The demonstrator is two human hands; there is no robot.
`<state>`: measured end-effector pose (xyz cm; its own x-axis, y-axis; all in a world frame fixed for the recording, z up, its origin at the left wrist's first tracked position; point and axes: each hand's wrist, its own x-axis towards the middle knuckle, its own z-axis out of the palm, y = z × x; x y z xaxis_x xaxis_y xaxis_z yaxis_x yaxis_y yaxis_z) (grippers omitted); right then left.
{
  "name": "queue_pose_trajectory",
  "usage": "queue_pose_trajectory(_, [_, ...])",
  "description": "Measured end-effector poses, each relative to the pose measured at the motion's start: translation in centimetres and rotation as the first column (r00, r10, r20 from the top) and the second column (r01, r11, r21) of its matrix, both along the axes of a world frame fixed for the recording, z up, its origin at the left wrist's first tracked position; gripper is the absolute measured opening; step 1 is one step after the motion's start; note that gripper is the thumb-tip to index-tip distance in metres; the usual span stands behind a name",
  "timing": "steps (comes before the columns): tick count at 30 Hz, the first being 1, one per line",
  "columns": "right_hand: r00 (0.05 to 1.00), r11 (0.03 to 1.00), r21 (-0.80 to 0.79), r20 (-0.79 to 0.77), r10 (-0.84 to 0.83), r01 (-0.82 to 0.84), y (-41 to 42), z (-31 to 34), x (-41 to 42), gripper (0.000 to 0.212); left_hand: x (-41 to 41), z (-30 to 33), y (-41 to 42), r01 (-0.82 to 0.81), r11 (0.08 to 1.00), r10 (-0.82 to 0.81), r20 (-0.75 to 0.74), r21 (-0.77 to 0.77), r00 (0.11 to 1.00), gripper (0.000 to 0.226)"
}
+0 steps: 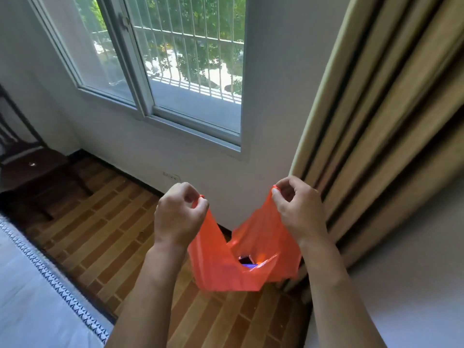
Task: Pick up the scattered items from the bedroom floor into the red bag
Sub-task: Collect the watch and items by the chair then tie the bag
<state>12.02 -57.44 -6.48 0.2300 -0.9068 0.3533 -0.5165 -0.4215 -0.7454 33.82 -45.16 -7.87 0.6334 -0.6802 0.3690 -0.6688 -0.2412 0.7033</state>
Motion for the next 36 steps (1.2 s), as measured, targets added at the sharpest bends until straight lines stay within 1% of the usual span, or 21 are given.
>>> queue_pose_trajectory(4, [0.998, 0.998, 0.027, -0.001, 0.058, -0.058, -1.5, 0.2, 2.2, 0.01, 1.6, 0.0, -0.2, -0.04, 0.999, 0.04, -0.001, 0.012, 0.999, 0.011])
queue_pose_trajectory(6, [0.997, 0.997, 0.008, -0.01, 0.079, -0.079, -2.4, 0.4, 3.3, 0.01, 2.6, 0.0, -0.8, -0.057, 0.998, 0.057, -0.007, 0.004, 0.998, 0.01])
queue_pose_trajectory(11, [0.995, 0.996, -0.003, -0.031, 0.091, -0.091, -4.9, 1.4, 6.9, 0.011, 5.8, 0.1, -3.1, -0.077, 0.997, 0.075, -0.05, -0.031, 0.996, 0.013])
queue_pose_trajectory(16, [0.993, 0.995, -0.025, -0.076, 0.093, -0.095, -7.3, 2.8, 12.0, 0.01, 10.9, 0.8, -5.5, -0.085, 0.994, 0.079, -0.081, -0.07, 0.994, 0.01])
queue_pose_trajectory(22, [0.99, 0.995, -0.044, -0.114, 0.089, -0.094, -9.7, 3.7, 18.6, 0.008, 17.7, 0.8, -7.7, -0.124, 0.988, 0.113, -0.117, -0.095, 0.987, 0.015])
queue_pose_trajectory(26, [0.99, 0.996, -0.047, -0.122, 0.074, -0.08, -10.8, 4.0, 22.8, 0.009, 21.6, 0.8, -9.0, -0.11, 0.987, 0.097, -0.112, -0.113, 0.989, 0.014])
queue_pose_trajectory(30, [0.989, 0.994, -0.05, -0.115, 0.093, -0.099, -11.7, 4.1, 26.8, 0.01, 25.0, 1.1, -10.2, -0.115, 0.984, 0.1, -0.11, -0.138, 0.989, 0.015])
queue_pose_trajectory(33, [0.983, 0.992, -0.042, -0.141, 0.114, -0.121, -12.7, 3.7, 29.9, 0.008, 27.6, 0.7, -10.6, -0.145, 0.98, 0.126, -0.139, -0.135, 0.982, 0.015])
queue_pose_trajectory(36, [0.974, 0.987, -0.023, -0.164, 0.153, -0.159, -13.9, 3.3, 33.4, 0.006, 30.3, 0.2, -10.7, -0.208, 0.97, 0.187, -0.164, -0.125, 0.969, 0.015])
